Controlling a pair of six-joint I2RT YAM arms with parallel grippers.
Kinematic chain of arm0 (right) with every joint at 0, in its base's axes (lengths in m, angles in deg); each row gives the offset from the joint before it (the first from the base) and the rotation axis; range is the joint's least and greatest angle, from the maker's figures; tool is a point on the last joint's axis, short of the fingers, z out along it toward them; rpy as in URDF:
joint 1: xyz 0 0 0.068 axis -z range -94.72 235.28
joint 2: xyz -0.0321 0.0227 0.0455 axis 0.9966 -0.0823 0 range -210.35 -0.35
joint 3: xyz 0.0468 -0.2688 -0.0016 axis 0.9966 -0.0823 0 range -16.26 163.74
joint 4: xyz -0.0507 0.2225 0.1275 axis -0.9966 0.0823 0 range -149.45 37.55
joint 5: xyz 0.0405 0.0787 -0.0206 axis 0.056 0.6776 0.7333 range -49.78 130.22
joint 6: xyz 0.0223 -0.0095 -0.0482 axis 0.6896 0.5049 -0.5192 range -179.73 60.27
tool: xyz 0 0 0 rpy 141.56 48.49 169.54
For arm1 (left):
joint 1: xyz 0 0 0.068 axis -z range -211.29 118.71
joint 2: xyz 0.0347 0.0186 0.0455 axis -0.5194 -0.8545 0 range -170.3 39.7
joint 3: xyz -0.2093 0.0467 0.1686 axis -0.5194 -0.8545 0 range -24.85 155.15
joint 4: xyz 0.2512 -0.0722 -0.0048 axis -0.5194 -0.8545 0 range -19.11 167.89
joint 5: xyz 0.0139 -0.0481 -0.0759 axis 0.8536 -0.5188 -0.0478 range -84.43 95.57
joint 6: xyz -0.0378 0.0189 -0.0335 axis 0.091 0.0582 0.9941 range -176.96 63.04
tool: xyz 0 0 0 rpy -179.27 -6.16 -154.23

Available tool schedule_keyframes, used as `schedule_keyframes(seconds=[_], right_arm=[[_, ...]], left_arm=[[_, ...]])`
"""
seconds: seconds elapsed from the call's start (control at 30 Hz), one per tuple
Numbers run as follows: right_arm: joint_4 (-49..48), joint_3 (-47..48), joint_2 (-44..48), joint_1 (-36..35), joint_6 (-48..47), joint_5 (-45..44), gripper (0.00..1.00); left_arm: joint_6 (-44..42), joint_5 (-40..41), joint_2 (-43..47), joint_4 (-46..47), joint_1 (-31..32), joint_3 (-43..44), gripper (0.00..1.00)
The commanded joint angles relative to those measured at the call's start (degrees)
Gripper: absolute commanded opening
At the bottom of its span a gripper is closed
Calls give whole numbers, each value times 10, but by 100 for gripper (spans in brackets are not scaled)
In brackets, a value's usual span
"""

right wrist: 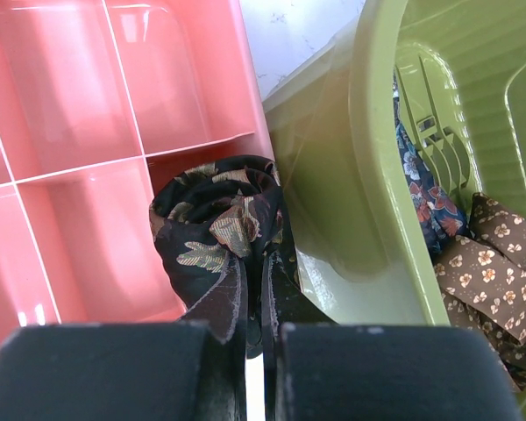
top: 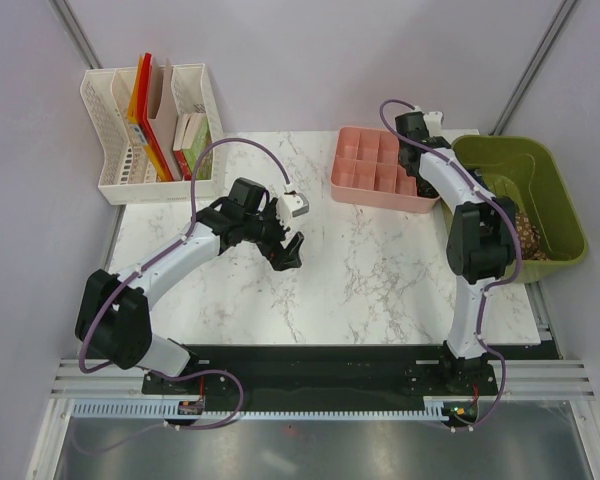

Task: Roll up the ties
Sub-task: Place the tie in the storage box.

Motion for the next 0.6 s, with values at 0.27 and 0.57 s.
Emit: schedule_keyframes(seconds=[0.27,0.57], right_arm=[[-4,12,-46,1,12,8,0],[-3,22,-64,3,4,22,0]], left_arm=[[6,-2,1,9,-1,7,100],[4,-3,-6,7,-1,6,100]])
